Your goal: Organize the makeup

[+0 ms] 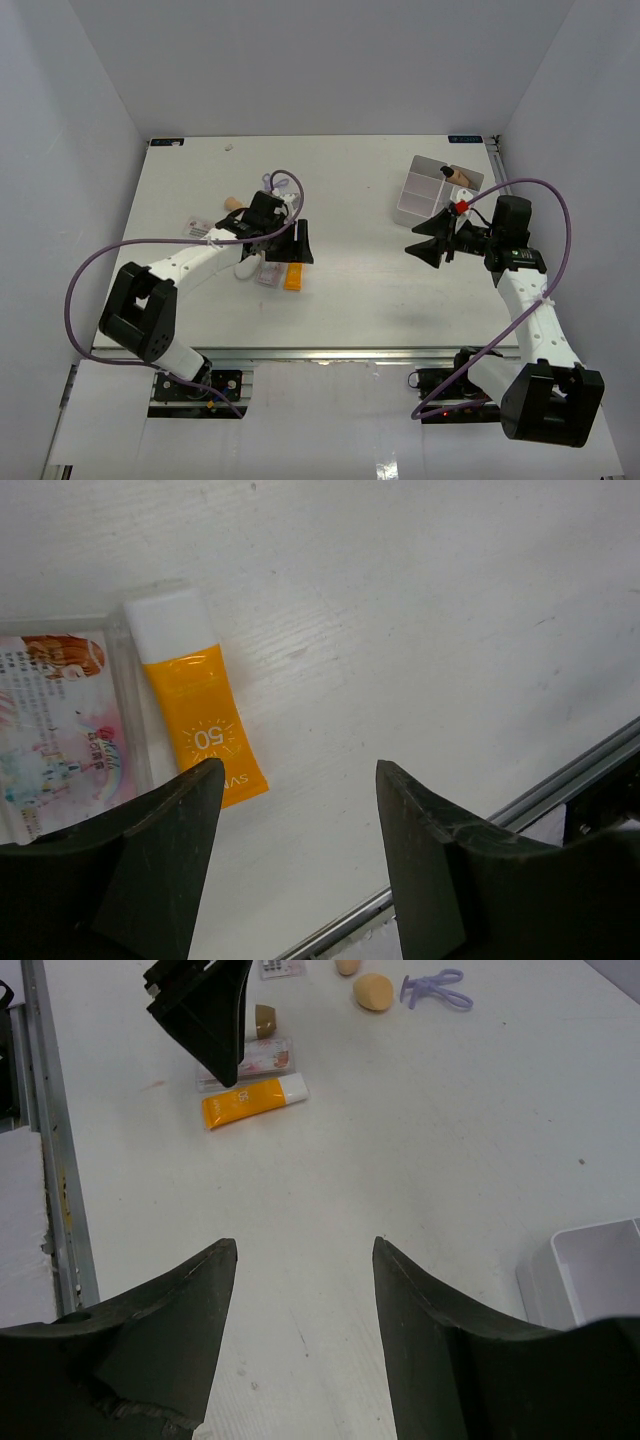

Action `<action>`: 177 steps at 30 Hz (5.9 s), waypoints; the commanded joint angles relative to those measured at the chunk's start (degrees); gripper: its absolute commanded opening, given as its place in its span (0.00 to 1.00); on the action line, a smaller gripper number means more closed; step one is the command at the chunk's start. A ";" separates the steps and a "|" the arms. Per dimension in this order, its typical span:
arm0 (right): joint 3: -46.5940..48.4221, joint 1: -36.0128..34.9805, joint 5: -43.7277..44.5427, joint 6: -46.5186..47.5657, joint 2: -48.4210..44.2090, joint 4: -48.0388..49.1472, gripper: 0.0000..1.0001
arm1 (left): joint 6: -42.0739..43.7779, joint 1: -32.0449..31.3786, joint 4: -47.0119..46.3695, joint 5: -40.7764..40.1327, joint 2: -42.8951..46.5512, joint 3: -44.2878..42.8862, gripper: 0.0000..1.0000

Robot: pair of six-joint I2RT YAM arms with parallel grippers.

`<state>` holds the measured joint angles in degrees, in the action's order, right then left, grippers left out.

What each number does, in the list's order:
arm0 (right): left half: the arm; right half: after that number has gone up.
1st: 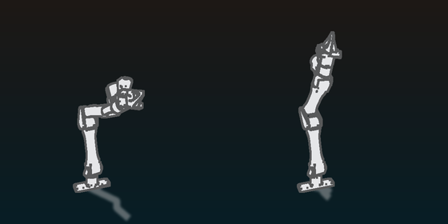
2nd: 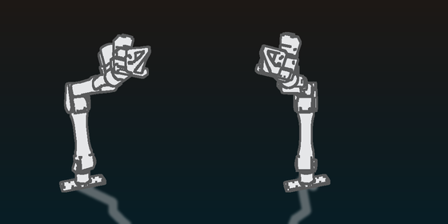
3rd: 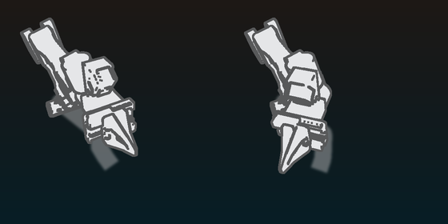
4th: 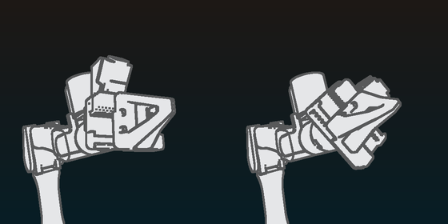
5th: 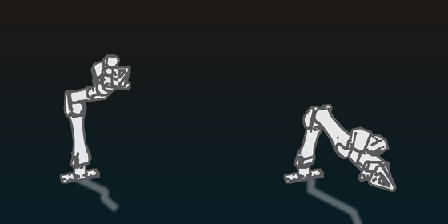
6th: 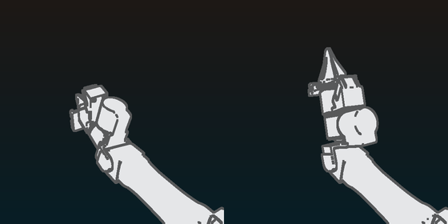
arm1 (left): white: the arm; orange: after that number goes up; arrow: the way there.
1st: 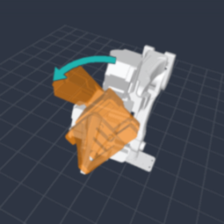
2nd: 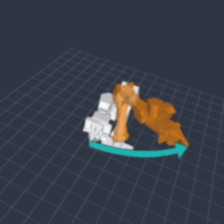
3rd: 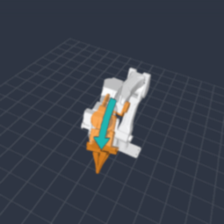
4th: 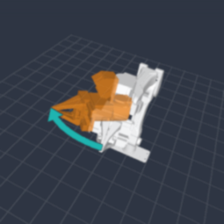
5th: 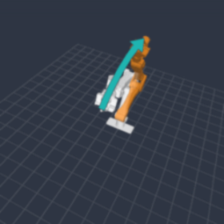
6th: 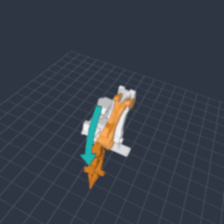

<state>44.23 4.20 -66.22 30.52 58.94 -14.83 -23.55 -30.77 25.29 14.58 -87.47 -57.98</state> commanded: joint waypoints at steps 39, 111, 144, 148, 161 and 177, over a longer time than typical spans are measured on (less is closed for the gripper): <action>0.07 2.48 -3.31 -1.08 1.00 1.47 0.64 | -1.05 -7.53 -1.63 -18.22 -10.19 -2.49 0.49; 9.56 -17.38 18.49 -52.06 27.64 17.99 0.11 | -13.01 -12.65 -33.11 9.77 -13.35 -10.05 0.67; 30.87 -15.30 55.33 3.28 28.37 11.31 0.09 | 11.28 -8.08 -5.53 -17.46 27.42 10.48 0.98; 33.10 -15.54 57.84 6.63 31.36 12.10 0.11 | 11.32 -8.08 -6.31 -18.08 28.94 11.59 0.98; 38.14 -15.62 60.15 13.51 40.74 11.93 0.15 | 11.07 -8.08 -6.48 -17.65 30.07 12.10 0.98; 37.06 -15.44 60.48 12.34 39.98 11.41 0.51 | 11.07 -7.98 -6.65 -17.65 29.10 12.28 0.98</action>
<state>79.53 -11.35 -5.67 43.58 102.25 -5.63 -12.91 -39.09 19.27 -2.55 -59.07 -46.19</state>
